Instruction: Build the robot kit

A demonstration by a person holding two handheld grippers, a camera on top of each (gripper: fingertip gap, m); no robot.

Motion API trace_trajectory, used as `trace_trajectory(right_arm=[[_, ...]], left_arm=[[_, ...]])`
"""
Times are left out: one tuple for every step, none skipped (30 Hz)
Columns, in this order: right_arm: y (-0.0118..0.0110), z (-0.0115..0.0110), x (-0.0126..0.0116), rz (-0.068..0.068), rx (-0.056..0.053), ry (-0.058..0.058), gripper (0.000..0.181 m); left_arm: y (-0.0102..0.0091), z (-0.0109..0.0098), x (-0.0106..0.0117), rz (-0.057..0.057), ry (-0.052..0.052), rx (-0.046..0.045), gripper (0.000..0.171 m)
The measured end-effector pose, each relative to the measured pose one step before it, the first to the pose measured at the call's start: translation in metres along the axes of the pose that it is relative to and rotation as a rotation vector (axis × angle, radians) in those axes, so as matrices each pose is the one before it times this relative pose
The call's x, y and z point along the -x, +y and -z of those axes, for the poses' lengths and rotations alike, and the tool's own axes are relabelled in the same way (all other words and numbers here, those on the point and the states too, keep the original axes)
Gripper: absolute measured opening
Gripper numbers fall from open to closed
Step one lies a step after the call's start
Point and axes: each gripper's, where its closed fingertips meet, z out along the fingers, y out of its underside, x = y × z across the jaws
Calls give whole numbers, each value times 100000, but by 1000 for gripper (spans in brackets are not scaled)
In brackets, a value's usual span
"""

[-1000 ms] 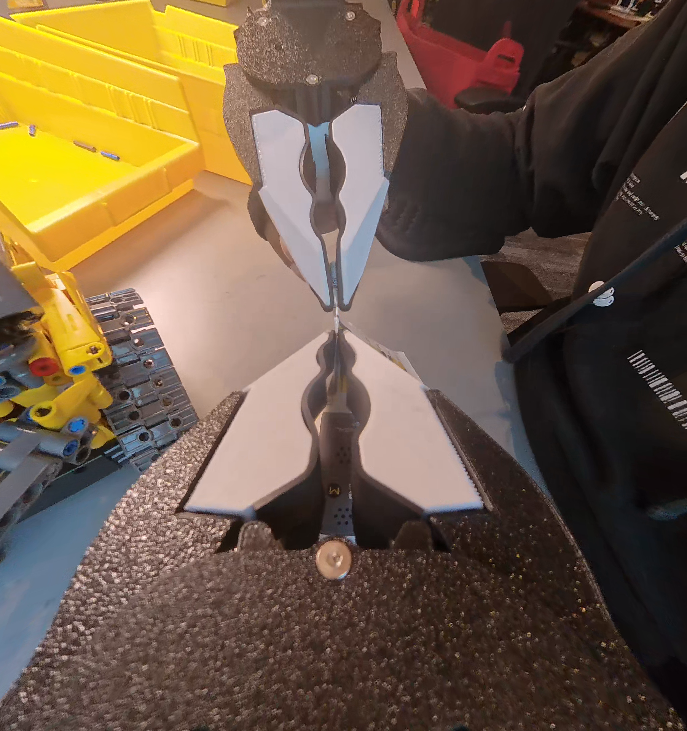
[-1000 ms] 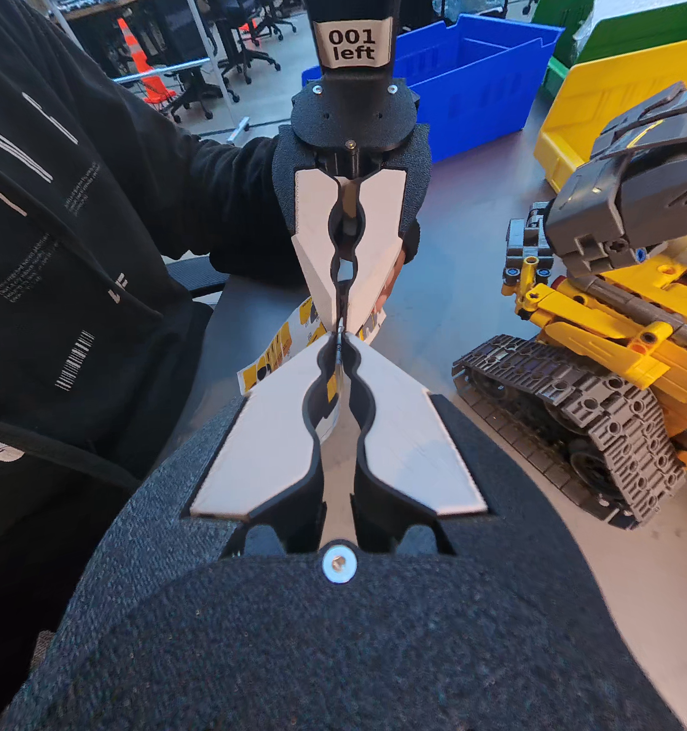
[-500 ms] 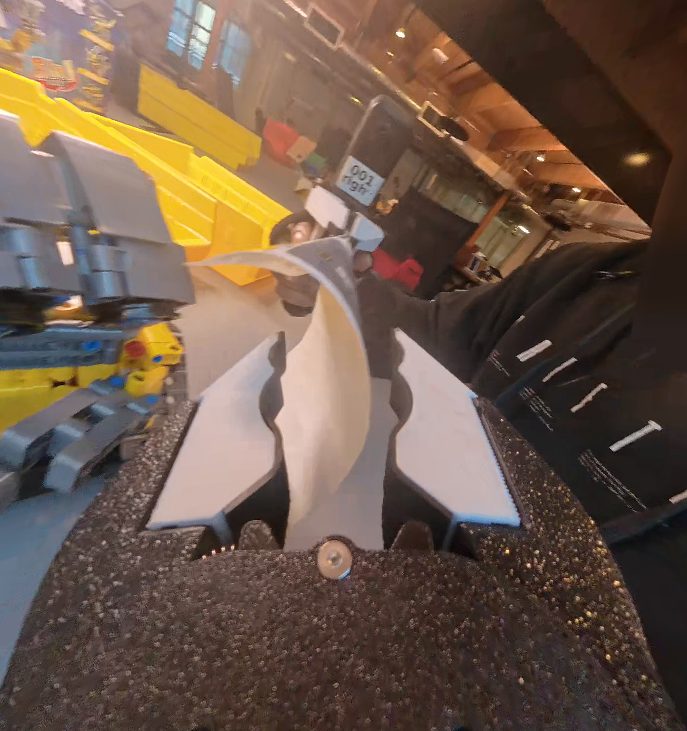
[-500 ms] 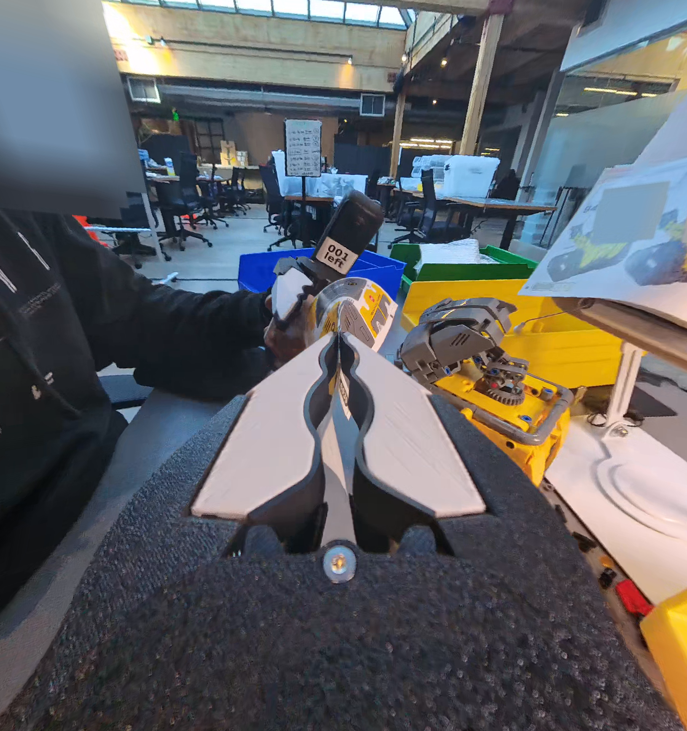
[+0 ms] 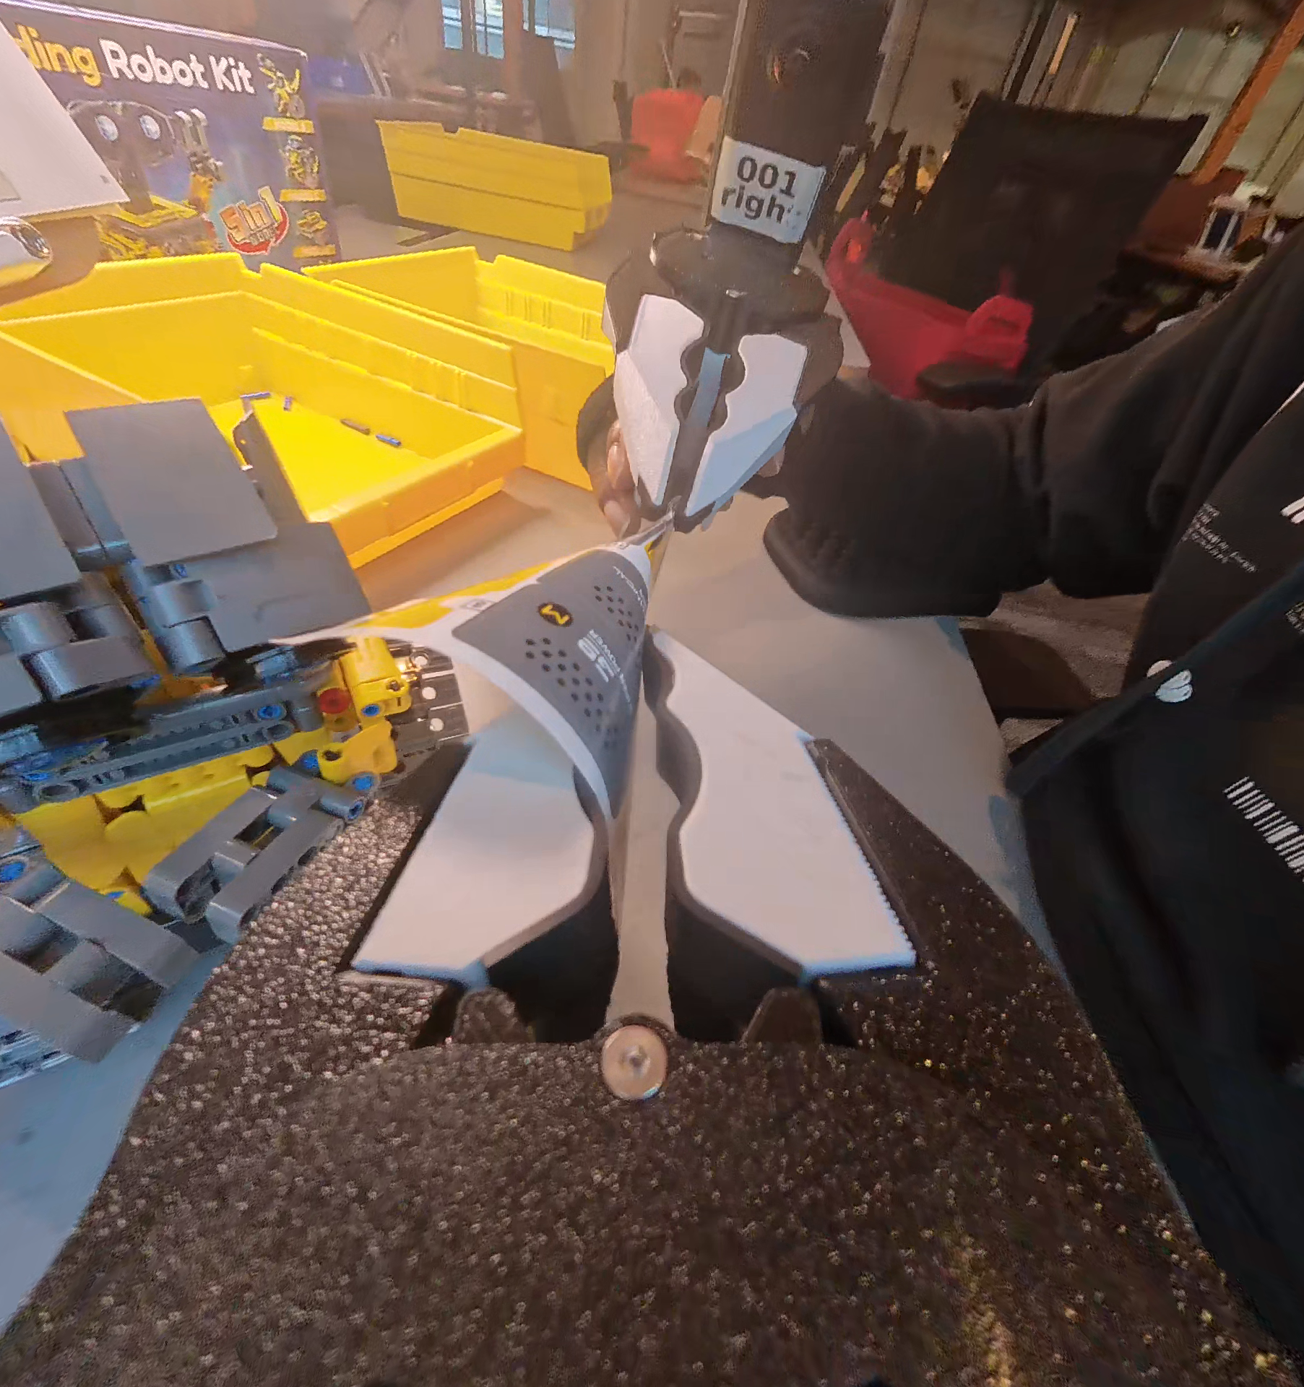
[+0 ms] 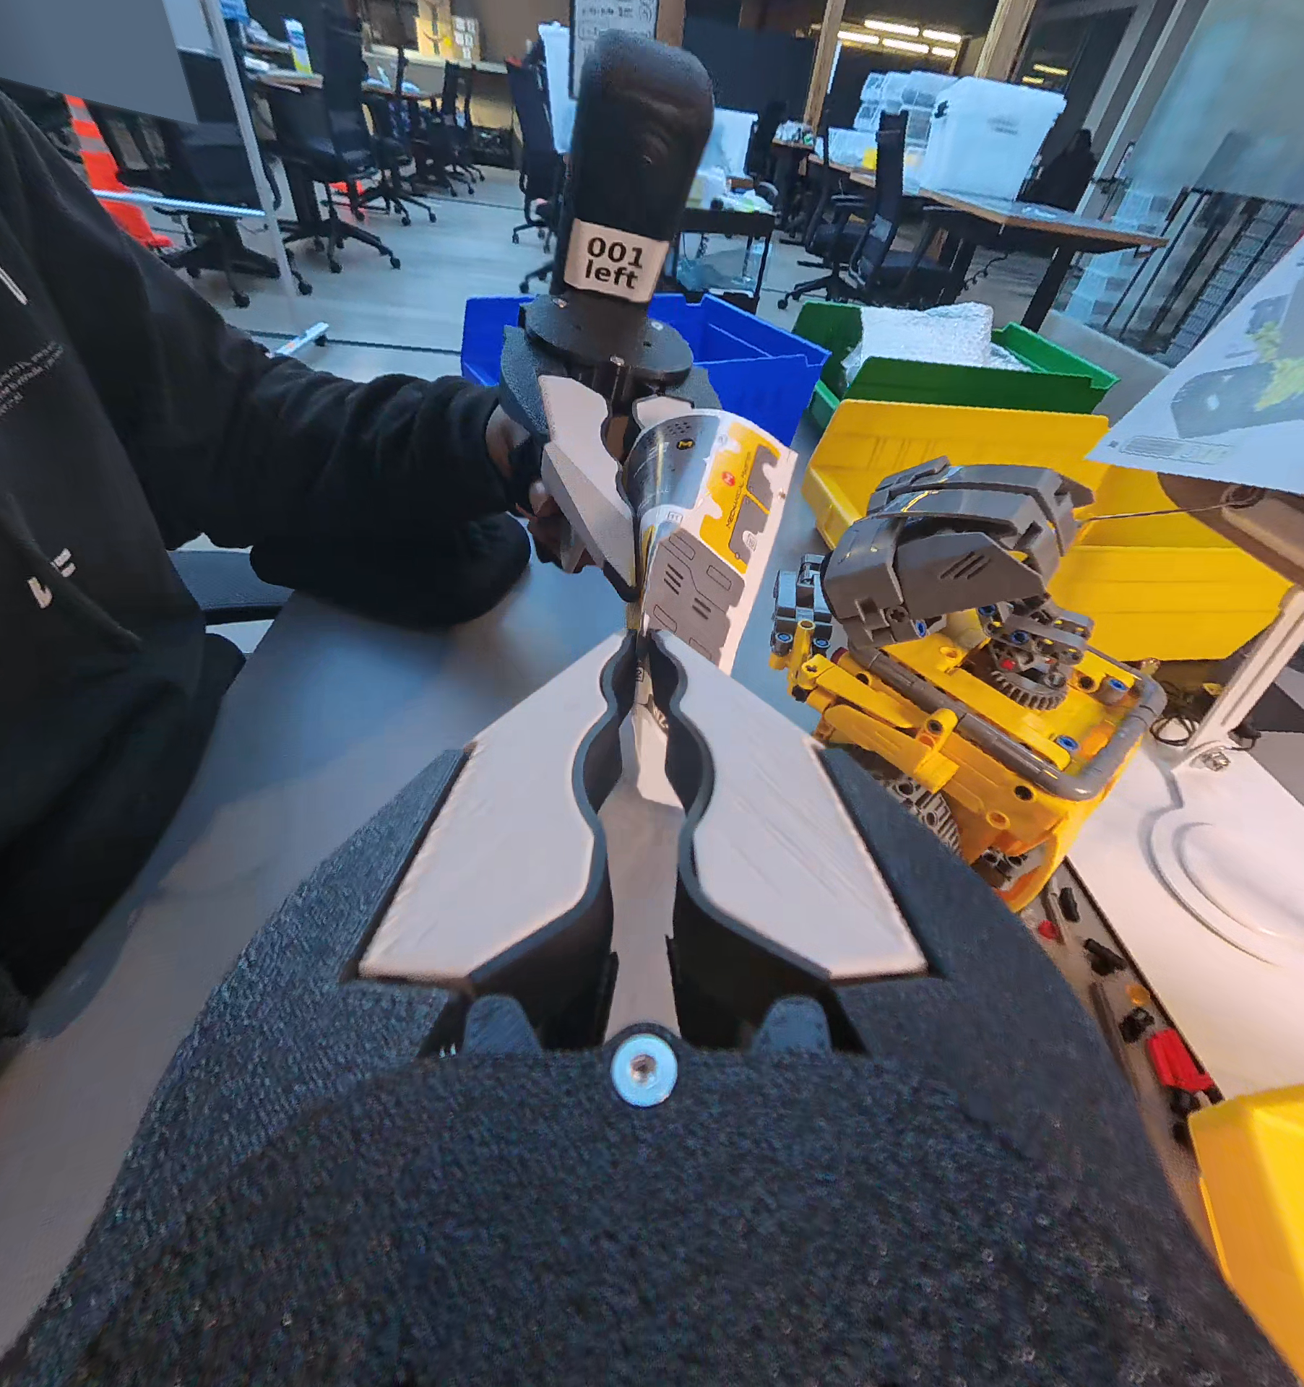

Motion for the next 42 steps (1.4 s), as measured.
trace_trajectory(right_arm=[[134, 1, 10, -379, 953, -233, 3], [158, -3, 24, -435, 976, -452, 3], [135, 19, -23, -550, 742, -164, 3], [98, 27, -7, -610, 516, -268, 2], [79, 47, -66, -479, 398, 13, 1], [93, 34, -89, -252, 478, 329, 0], [120, 6, -52, -100, 614, 198, 0], [103, 9, -49, 305, 502, 321, 0], [67, 1, -92, 421, 324, 722, 0], [42, 20, -51, 335, 150, 331, 0], [-2, 18, -37, 109, -53, 202, 0], [-15, 37, -46, -199, -62, 144, 0], [-50, 51, -108, -446, -338, 342, 0], [-101, 86, -152, -850, -791, 435, 0], [-128, 100, -97, -1236, -955, -12, 0], [-118, 124, -134, -1270, -987, 135, 0], [-113, 138, -164, -995, -847, 363, 0], [-82, 137, -93, -656, -548, 78, 0], [-73, 112, -117, -225, -314, 441, 0], [-85, 88, -71, -43, -345, 416, 0], [-114, 63, -12, -109, -526, 63, 0], [-166, 81, -23, -296, -893, 46, 0], [-181, 100, -52, -582, -1045, 21, 0], [-208, 126, -94, -688, -1129, 225, 0], [-222, 164, -184, -418, -1184, 765, 0], [-250, 177, -174, -390, -1317, 648, 0], [-247, 187, -117, -498, -1272, 306, 0], [-303, 217, -194, -323, -1549, 890, 0], [-324, 216, -196, -293, -1667, 888, 0], [-364, 235, -132, -373, -1713, 432, 0], [-485, 275, -166, -414, -2513, 684, 0], [-533, 302, -192, -772, -2788, 617, 0], [-476, 307, -159, -834, -2345, 359, 0], [-550, 342, -275, -623, -2861, 1094, 0], [-469, 356, -344, -1097, -2448, 1234, 0], [-330, 325, -259, -1155, -1797, 547, 0], [-196, 298, -330, -758, -1166, 1059, 0], [-103, 251, -404, 89, -744, 1796, 0], [-30, 182, -260, 142, -279, 1113, 0], [-28, 125, -183, -272, -224, 653, 0], [-106, 73, -166, -307, -726, 736, 0], [-55, 32, -97, -363, -396, 306, 0]], left_arm=[[108, -12, 65, -1616, -1241, 1178, 0], [137, -19, 86, -1259, -1039, 1030, 0], [136, -15, 84, -875, -822, 821, 0], [125, -35, 106, -554, -772, 734, 0], [112, -32, 100, -436, -606, 553, 0], [62, -27, 7, -235, -80, 217, 0], [16, -34, -70, -74, 336, 110, 0], [28, -38, -50, -152, 89, 205, 0], [33, -10, -18, -272, -62, 272, 0], [18, -17, -37, 12, 240, 100, 0], [21, -13, -47, 169, 332, 126, 0], [63, -16, -28, -70, 186, 300, 0], [73, -21, -32, -217, 144, 378, 0], [88, -55, -86, -301, 329, 571, 0], [135, -75, -96, -409, 349, 750, 0], [141, -84, -65, -384, 179, 744, 0], [105, -57, -33, -155, 133, 492, 0], [27, -33, -38, 258, 348, 67, 0], [-18, -10, -39, 549, 463, -183, 0], [0, 0, -16, 452, 349, -52, 0], [55, -23, -22, 309, 319, 201, 0], [74, -37, -37, 503, 460, 229, 0], [39, -52, -63, 905, 702, 7, 0], [30, -63, -92, 1326, 1029, -70, 0], [30, -61, -71, 1703, 1055, -93, 0], [19, -69, -60, 2152, 1134, -239, 0], [-57, -69, -87, 2642, 1409, -756, 0], [-121, -53, -149, 3210, 1936, -1055, 0], [-123, -63, -240, 3700, 2618, -1012, 0], [-125, -61, -255, 3882, 2901, -1139, 0], [-93, -59, -272, 4064, 3108, -1088, 0], [-3, -70, -312, 4442, 3642, -571, 0], [84, -82, -429, 4759, 4575, -107, 0], [204, -121, -533, 4866, 5249, 511, 0], [255, -157, -463, 4230, 4754, 717, 0], [219, -188, -399, 3548, 4091, 535, 0], [322, -198, -516, 3783, 4742, 1299, 0], [387, -227, -482, 3664, 4681, 1778, 0], [191, -222, -95, 2562, 2168, 563, 0], [-132, -176, 140, 2502, 873, -1369, 0], [-260, -150, 4, 3892, 2294, -1737, 0], [-231, -151, 33, 4261, 2377, -1273, 0]])
